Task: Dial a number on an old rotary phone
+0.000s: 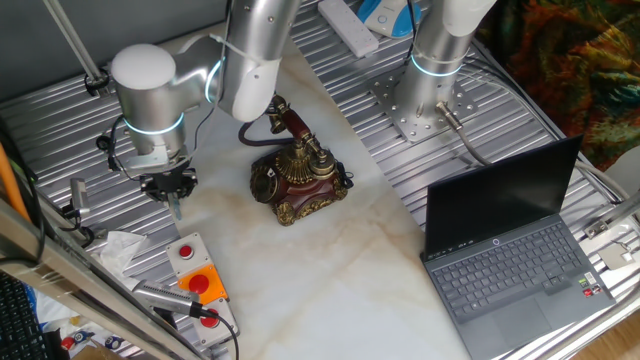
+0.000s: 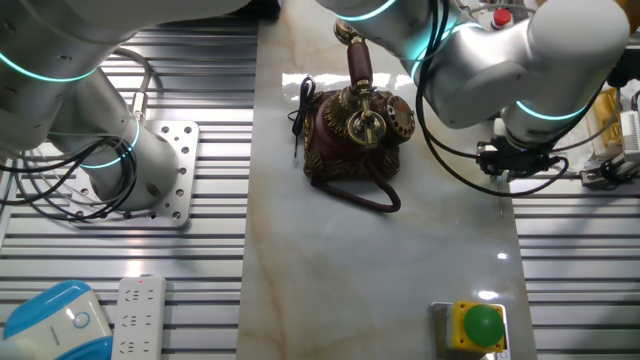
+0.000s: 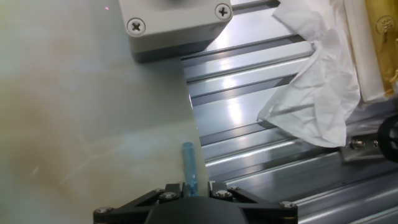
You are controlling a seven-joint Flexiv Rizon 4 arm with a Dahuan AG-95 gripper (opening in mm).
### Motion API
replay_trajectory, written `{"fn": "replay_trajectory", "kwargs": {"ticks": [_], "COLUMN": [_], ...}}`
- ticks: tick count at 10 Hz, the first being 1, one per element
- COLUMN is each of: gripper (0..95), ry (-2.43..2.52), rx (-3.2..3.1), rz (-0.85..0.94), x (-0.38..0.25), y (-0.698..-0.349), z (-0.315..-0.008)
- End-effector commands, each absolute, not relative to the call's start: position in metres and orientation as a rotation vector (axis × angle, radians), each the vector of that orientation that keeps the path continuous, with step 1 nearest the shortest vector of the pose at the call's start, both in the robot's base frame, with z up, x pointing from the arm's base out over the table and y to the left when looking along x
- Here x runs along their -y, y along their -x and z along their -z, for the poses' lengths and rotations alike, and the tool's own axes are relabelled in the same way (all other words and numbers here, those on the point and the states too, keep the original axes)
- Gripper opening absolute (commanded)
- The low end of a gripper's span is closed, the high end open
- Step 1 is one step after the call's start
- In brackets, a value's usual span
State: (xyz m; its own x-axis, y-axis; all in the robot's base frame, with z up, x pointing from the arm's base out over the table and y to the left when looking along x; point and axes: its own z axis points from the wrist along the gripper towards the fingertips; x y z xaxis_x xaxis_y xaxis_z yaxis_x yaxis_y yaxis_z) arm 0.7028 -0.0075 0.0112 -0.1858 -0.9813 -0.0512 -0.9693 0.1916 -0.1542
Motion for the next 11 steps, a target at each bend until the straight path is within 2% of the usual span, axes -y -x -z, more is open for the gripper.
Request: {"fn": "replay_trajectory", "kwargs": {"ticks": [1, 9, 10, 11], "gripper": [19.0, 19.0, 0.0, 0.0], "ry": [1.878, 1.838, 1.815, 1.777], "rx": [-2.344, -2.410, -2.441, -2.444], "rz": [0.086, -0.031, -0.084, -0.107], "x": [0.0069, 0.0066, 0.0067, 0.0067], "y": [-0.7030, -0.7020, -0.7020, -0.7020], "z": [-0.0097, -0.0051, -0.0051, -0.0051]}}
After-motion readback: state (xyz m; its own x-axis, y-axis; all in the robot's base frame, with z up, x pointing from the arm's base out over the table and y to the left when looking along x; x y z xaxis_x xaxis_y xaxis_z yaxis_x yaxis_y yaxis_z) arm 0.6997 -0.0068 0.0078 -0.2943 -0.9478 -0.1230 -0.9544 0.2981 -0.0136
